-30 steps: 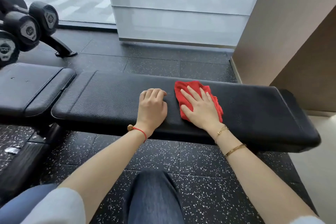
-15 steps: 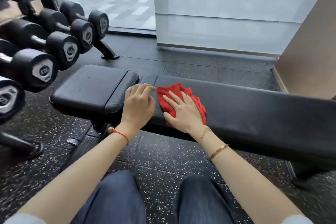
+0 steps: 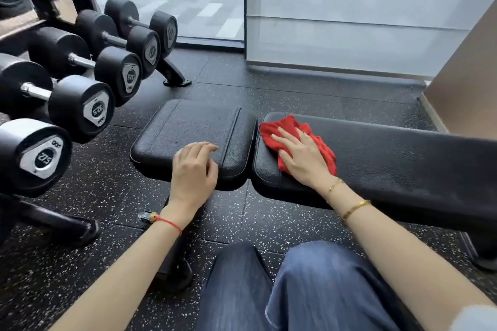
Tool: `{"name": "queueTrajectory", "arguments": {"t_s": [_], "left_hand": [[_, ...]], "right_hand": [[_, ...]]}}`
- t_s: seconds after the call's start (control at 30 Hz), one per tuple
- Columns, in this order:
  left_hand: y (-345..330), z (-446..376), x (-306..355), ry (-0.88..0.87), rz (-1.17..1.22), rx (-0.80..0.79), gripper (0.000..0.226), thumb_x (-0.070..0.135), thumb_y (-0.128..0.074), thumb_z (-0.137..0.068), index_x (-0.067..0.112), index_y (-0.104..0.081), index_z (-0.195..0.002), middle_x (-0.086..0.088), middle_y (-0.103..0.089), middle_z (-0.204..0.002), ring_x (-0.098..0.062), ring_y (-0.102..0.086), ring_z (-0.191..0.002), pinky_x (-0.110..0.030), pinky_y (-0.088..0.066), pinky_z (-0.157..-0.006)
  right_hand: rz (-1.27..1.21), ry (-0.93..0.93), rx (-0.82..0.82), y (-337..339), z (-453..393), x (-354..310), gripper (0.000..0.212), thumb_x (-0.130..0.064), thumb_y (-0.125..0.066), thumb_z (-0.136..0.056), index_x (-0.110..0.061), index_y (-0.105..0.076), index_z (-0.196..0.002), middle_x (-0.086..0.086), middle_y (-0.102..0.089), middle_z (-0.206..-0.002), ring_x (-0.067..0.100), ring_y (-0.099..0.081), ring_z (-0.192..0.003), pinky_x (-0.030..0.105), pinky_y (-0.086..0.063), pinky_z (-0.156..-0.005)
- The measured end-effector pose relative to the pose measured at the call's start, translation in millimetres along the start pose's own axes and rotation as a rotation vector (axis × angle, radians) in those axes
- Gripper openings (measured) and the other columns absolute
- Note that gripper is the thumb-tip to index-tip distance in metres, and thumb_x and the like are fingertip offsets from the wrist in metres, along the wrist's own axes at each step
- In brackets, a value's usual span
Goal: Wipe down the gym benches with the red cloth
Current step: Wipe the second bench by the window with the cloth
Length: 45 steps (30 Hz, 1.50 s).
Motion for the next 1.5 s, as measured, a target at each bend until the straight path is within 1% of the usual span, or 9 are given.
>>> {"name": "queueTrajectory", "arguments": {"t_s": [0.13,0.3,0.37,0.53,0.7,0.9,1.07,1.2,1.5], "left_hand": [[5,-1,-29,0.075,0.011,0.017,0.032,0.01,-0.053,-0.086,0.012,-0.066,-0.115,-0.005,-0.066,-0.12,-0.029,-0.057,-0.118,-0.047,-0.04,-0.104],[16,-7,-67,0.158,-0.019,0.059,0.034,0.009,-0.053,-0.088,0.011,-0.064,-0.119,-0.006,-0.065,-0.123,-0.029,-0.056,-0.119,-0.047,-0.039,-0.106],[20,-10,-86,0.205,-0.05,0.067,0.035,0.009,-0.052,-0.089,0.012,-0.063,-0.122,-0.005,-0.063,-0.126,-0.028,-0.054,-0.121,-0.046,-0.037,-0.107],[22,-17,-126,0.267,-0.091,0.063,0.036,0.01,-0.053,-0.092,0.014,-0.061,-0.127,-0.003,-0.06,-0.132,-0.024,-0.049,-0.127,-0.043,-0.034,-0.109],[6,-35,-142,0.276,-0.063,0.042,0.033,0.013,-0.052,-0.093,0.015,-0.062,-0.125,-0.002,-0.059,-0.132,-0.022,-0.049,-0.127,-0.043,-0.038,-0.108],[-8,-47,-149,0.297,0.0,0.031,0.036,0.011,-0.051,-0.093,0.013,-0.06,-0.128,-0.003,-0.055,-0.137,-0.025,-0.046,-0.129,-0.047,-0.038,-0.107],[-9,-46,-151,0.27,-0.017,0.059,0.038,0.011,-0.048,-0.092,0.008,-0.061,-0.127,-0.007,-0.058,-0.136,-0.03,-0.049,-0.127,-0.046,-0.038,-0.108],[-11,-45,-153,0.265,-0.022,0.064,0.04,0.014,-0.044,-0.091,0.009,-0.062,-0.127,-0.006,-0.058,-0.137,-0.03,-0.049,-0.127,-0.046,-0.038,-0.108],[-9,-44,-150,0.271,-0.026,0.05,0.039,0.013,-0.047,-0.094,0.012,-0.061,-0.13,-0.005,-0.057,-0.139,-0.027,-0.047,-0.13,-0.047,-0.034,-0.111]], "right_hand": [[-0.166,0.054,0.074,3,11,-4,0.039,-0.021,-0.047,-0.1,-0.029,-0.054,-0.138,-0.01,-0.042,-0.152,0.025,-0.029,-0.145,0.044,-0.016,-0.121],[-0.526,0.059,0.142,5,-53,-50,0.037,-0.011,-0.043,-0.1,-0.027,-0.059,-0.13,-0.006,-0.052,-0.144,0.014,-0.04,-0.14,0.042,-0.024,-0.118],[-0.464,0.129,0.045,-14,-88,-83,0.04,-0.012,-0.043,-0.1,-0.023,-0.055,-0.137,-0.003,-0.049,-0.147,0.018,-0.036,-0.143,0.043,-0.02,-0.119],[0.021,0.258,-0.091,-60,-115,-135,0.044,-0.037,-0.039,-0.102,-0.039,-0.039,-0.146,-0.013,-0.025,-0.16,0.029,-0.009,-0.151,0.044,-0.001,-0.122],[-0.032,0.43,-0.144,-58,-93,-121,0.045,-0.043,-0.034,-0.099,-0.044,-0.041,-0.143,-0.019,-0.026,-0.158,0.024,-0.009,-0.151,0.043,-0.003,-0.123],[0.007,0.167,-0.142,-64,-175,-129,0.046,-0.041,-0.036,-0.102,-0.043,-0.034,-0.147,-0.015,-0.02,-0.161,0.027,-0.007,-0.151,0.044,0.001,-0.123],[-0.004,0.417,-0.178,-79,-145,-184,0.047,-0.041,-0.039,-0.1,-0.043,-0.035,-0.148,-0.014,-0.022,-0.161,0.028,-0.009,-0.151,0.043,-0.001,-0.123],[0.006,0.561,-0.183,-68,-97,-172,0.048,-0.046,-0.04,-0.099,-0.045,-0.036,-0.147,-0.018,-0.025,-0.159,0.026,-0.014,-0.151,0.041,-0.004,-0.123],[0.069,0.177,-0.149,-72,-155,-170,0.051,-0.046,-0.036,-0.101,-0.043,-0.027,-0.151,-0.011,-0.015,-0.163,0.033,-0.006,-0.151,0.045,0.0,-0.122]]}}
Point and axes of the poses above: each hand's wrist, its own z-axis away from the middle knuckle, its own y-axis out of the back of the hand, x = y × z, the point moved 5 cm from there along -z, towards the middle knuckle
